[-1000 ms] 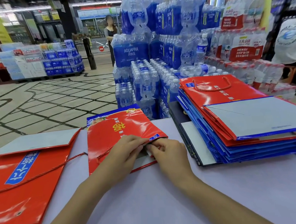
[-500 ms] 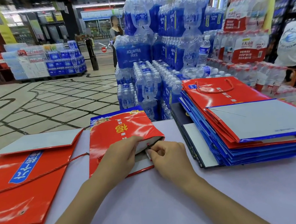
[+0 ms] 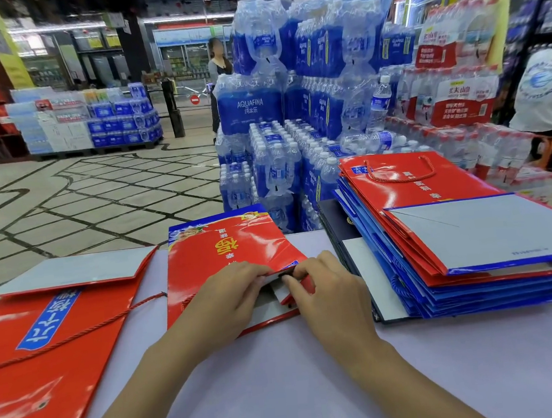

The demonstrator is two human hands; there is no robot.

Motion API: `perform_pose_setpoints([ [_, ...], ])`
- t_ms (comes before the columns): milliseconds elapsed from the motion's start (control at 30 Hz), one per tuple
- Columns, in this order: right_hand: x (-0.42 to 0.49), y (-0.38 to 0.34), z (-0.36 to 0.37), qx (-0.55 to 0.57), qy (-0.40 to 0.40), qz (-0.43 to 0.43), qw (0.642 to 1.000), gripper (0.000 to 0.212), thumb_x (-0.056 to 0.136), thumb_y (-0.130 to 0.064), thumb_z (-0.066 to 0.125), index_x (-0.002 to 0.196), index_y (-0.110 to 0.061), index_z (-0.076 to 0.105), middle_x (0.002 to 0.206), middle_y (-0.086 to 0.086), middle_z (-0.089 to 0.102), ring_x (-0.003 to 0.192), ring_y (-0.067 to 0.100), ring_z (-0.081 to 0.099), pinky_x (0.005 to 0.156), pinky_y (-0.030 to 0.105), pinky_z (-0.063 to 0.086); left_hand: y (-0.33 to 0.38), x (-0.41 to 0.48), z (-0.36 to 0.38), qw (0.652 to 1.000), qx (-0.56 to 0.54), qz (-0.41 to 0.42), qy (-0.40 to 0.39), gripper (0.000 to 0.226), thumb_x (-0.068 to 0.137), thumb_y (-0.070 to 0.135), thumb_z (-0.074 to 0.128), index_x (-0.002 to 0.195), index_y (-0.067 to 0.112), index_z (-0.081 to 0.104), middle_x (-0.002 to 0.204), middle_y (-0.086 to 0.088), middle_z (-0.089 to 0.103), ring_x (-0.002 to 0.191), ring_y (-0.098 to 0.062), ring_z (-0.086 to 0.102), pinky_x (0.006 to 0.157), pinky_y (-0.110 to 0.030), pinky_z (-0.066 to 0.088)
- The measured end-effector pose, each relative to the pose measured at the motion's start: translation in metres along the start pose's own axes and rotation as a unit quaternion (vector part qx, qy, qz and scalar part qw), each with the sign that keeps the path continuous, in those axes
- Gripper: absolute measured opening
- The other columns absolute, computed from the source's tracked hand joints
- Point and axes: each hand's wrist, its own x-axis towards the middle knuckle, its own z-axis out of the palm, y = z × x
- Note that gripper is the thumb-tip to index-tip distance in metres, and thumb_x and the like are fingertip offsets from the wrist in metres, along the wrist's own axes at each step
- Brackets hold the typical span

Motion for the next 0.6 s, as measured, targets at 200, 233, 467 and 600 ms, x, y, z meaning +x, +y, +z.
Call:
perform_pose_setpoints([
  [200,0.005,0.008,0.002,-0.013,-0.014,-0.057,0.998,0.032,0.075,-0.024,0.081,0.102,-0.025,0.064,0.097,-0.004,0.059,0.079,0.018,0.058,0.066,0.026,0.042,-0.004,-0.001,-0.001,0.999,-0.042,-0.001,-0.009,0.024,0.097,0.036,0.051,0.119,0.033,0.063,0.107,0.020,0.061,0.100,0.000,0.054,0.085,-0.023,0.046],
  [233,0.005,0.011,0.003,-0.023,-0.027,-0.078,0.996,0.023,0.078,-0.025,0.077,0.099,-0.027,0.067,0.095,-0.006,0.060,0.079,0.018,0.057,0.067,0.026,0.039,-0.004,-0.001,-0.001,0.998,-0.057,-0.013,-0.011,0.023,0.097,0.036,0.053,0.116,0.035,0.064,0.105,0.021,0.061,0.099,0.001,0.054,0.084,-0.021,0.045],
  [467,0.005,0.015,0.002,-0.026,-0.071,-0.093,0.993,0.007,0.080,-0.025,0.076,0.084,-0.027,0.071,0.088,-0.009,0.062,0.079,0.015,0.055,0.067,0.027,0.034,-0.011,0.004,0.001,0.992,-0.081,-0.097,-0.009,0.014,0.093,0.030,0.061,0.083,0.039,0.063,0.092,0.017,0.062,0.091,-0.001,0.054,0.078,-0.020,0.041],
  [600,0.004,0.016,0.005,-0.009,-0.105,-0.077,0.991,0.007,0.079,-0.025,0.074,0.085,-0.028,0.070,0.087,-0.011,0.060,0.081,0.015,0.053,0.069,0.028,0.036,-0.012,0.004,0.004,0.984,-0.113,-0.140,-0.003,0.012,0.098,0.027,0.053,0.088,0.027,0.059,0.087,0.012,0.066,0.084,-0.005,0.060,0.077,-0.028,0.049],
])
